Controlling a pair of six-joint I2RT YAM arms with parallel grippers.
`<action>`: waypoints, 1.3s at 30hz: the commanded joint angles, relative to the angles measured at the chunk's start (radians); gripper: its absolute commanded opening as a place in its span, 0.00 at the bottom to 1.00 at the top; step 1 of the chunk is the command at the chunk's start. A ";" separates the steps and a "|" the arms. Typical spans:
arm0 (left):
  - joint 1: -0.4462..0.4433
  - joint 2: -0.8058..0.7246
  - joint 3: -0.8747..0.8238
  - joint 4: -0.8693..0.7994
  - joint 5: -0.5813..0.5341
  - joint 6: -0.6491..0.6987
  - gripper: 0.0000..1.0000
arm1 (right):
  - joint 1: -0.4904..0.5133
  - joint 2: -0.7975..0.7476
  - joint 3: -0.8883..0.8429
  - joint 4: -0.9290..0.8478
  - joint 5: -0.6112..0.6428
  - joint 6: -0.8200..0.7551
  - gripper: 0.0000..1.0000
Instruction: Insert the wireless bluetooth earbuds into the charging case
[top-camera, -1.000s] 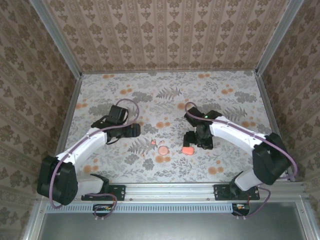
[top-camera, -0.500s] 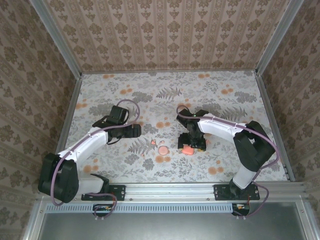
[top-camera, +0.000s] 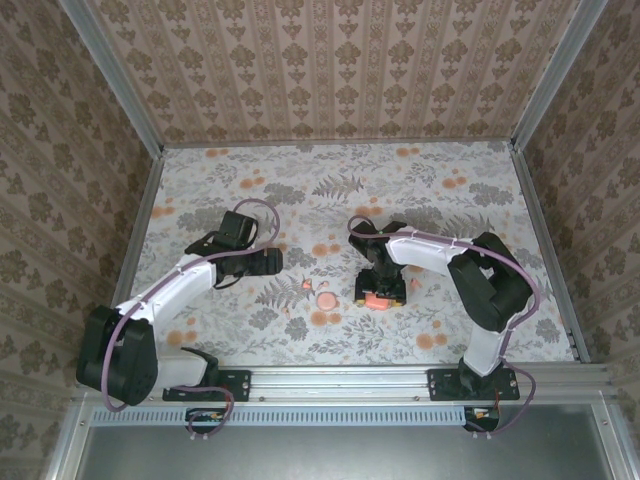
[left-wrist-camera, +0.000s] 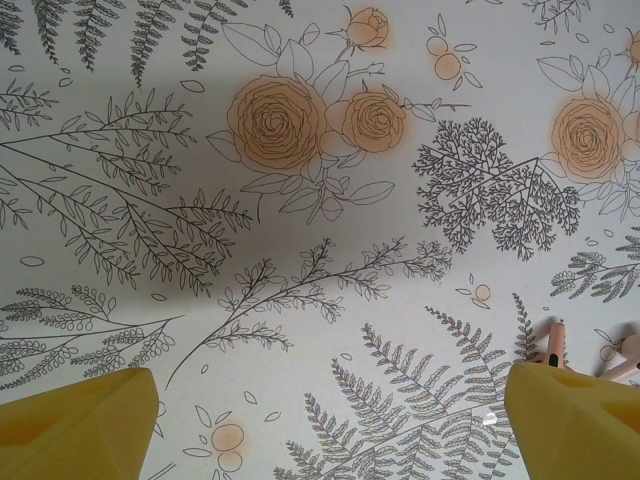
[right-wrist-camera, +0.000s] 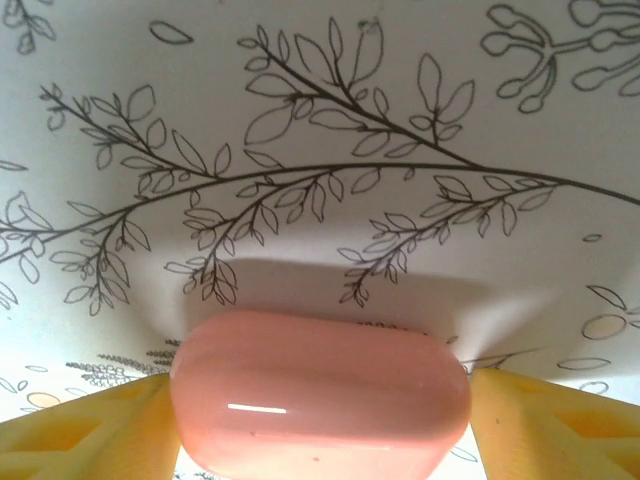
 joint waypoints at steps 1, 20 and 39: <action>-0.006 0.003 -0.001 -0.009 0.004 -0.013 0.90 | 0.005 0.020 0.012 0.009 0.003 0.021 0.71; -0.055 -0.278 -0.327 0.862 0.320 0.238 0.76 | -0.007 -0.536 -0.293 0.745 0.000 0.090 0.55; -0.224 -0.180 -0.320 1.183 0.455 0.470 0.64 | -0.005 -0.604 -0.410 1.319 -0.212 0.173 0.55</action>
